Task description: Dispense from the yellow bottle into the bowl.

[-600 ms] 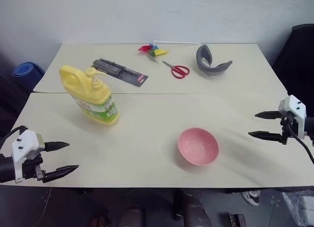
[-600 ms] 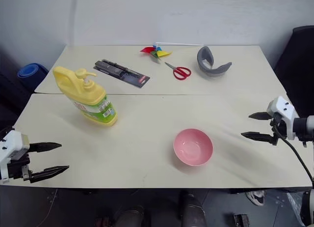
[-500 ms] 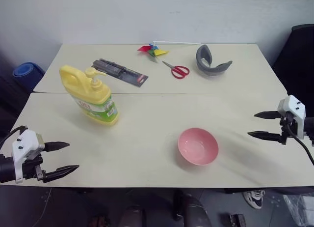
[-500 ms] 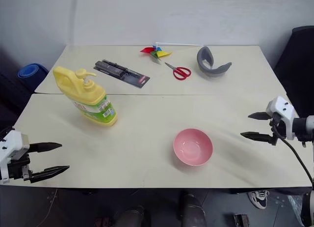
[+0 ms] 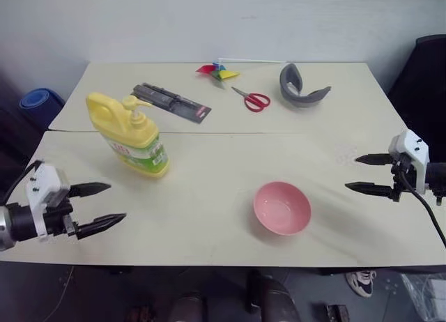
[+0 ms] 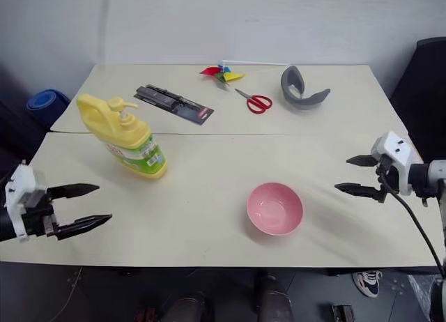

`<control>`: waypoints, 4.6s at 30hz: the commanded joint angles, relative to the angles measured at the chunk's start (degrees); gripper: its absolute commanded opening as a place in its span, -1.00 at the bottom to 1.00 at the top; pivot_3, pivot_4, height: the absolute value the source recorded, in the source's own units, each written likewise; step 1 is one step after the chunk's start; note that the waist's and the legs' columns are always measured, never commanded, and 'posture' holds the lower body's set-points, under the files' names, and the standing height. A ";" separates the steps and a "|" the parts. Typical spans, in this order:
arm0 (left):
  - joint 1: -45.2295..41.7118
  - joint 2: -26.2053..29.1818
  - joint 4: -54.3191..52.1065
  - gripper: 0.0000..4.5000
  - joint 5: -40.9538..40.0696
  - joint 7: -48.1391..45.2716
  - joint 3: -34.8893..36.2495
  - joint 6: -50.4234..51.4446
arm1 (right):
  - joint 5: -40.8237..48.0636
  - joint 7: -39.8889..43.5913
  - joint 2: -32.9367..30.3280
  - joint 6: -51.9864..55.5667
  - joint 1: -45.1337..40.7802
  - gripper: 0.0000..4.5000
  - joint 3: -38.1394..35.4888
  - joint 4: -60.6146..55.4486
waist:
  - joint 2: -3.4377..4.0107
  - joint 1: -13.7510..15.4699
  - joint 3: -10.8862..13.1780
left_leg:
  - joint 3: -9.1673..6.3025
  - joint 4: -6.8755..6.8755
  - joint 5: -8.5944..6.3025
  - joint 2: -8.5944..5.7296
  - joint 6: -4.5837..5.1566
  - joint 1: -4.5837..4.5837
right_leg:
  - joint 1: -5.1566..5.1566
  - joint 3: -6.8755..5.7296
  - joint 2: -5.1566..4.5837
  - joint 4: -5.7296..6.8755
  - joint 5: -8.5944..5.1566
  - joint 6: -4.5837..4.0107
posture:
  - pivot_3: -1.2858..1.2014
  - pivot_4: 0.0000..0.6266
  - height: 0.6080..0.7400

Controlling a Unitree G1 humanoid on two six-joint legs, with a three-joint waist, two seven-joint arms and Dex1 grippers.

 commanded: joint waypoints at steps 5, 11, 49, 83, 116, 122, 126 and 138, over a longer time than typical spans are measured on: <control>-7.87 7.73 -10.95 1.00 -13.81 -3.11 -2.21 10.10 | 11.65 -7.66 0.90 15.32 16.54 0.99 -8.41 -36.26 | -0.04 0.30 -0.02 | -0.03 0.02 -0.03 -0.01 -0.05 0.00 | 0.03 0.04 0.04 0.02 0.01 0.01 | 0.03 -0.52 1.00; -9.72 12.59 -14.60 1.00 -10.26 -10.88 -10.97 5.25 | 6.12 -16.22 3.72 13.93 29.25 0.99 -2.25 -52.13 | -0.05 0.51 -0.02 | 0.07 0.03 -0.04 -0.03 -0.10 0.09 | 0.07 0.17 0.14 0.04 -0.02 -0.03 | 0.03 -0.52 1.00; -23.29 9.86 -8.95 1.00 -6.35 -10.36 -22.61 2.40 | -18.87 -26.20 14.02 -16.16 20.37 -1.00 22.07 -26.27 | -0.56 -0.30 -0.14 | 0.72 0.04 -0.01 -0.04 -0.03 0.79 | 0.19 1.06 0.34 0.43 -0.03 -0.04 | 0.03 -0.52 1.00; -59.10 12.74 39.22 -0.15 3.45 -8.65 -21.95 -1.60 | -21.17 -0.34 48.22 -17.04 -60.83 -1.00 35.33 30.64 | -1.11 -2.51 0.20 | 1.25 0.18 0.02 -0.04 -0.19 0.44 | -0.99 1.32 0.41 1.24 -0.12 -0.20 | 0.03 -0.52 1.00; -48.29 4.74 32.96 -0.98 10.73 -1.22 -18.17 -4.11 | -23.26 0.52 57.11 -21.79 -69.60 -1.00 30.12 41.09 | -1.22 -4.96 0.14 | 1.05 1.18 0.01 -0.06 -0.27 -0.85 | -2.09 1.26 0.15 1.93 -0.10 -0.19 | 0.03 -0.52 1.00; -48.54 4.86 33.54 -0.98 11.45 0.03 -18.01 -4.55 | -23.55 0.07 57.38 -22.18 -69.62 -1.00 30.10 40.97 | -1.22 -4.94 0.14 | 1.05 1.21 0.02 -0.07 -0.27 -0.83 | -2.08 1.27 0.13 1.97 -0.10 -0.20 | 0.03 -0.52 1.00; -50.10 4.55 34.67 -0.98 11.11 1.74 -17.31 -3.56 | -23.68 0.27 57.39 -22.64 -69.59 -1.00 30.29 40.83 | -1.22 -4.95 0.14 | 1.05 1.21 0.02 -0.08 -0.27 -0.83 | -2.08 1.27 0.13 1.98 -0.10 -0.20 | 0.03 -0.52 1.00; -50.27 3.27 33.15 -0.98 9.80 3.91 -16.36 -2.30 | -23.85 0.16 57.52 -22.64 -70.16 -1.00 29.96 41.71 | -1.22 -4.95 0.14 | 1.05 1.22 0.02 -0.07 -0.27 -0.83 | -2.08 1.26 0.13 1.99 -0.10 -0.20 | 0.03 -0.52 1.00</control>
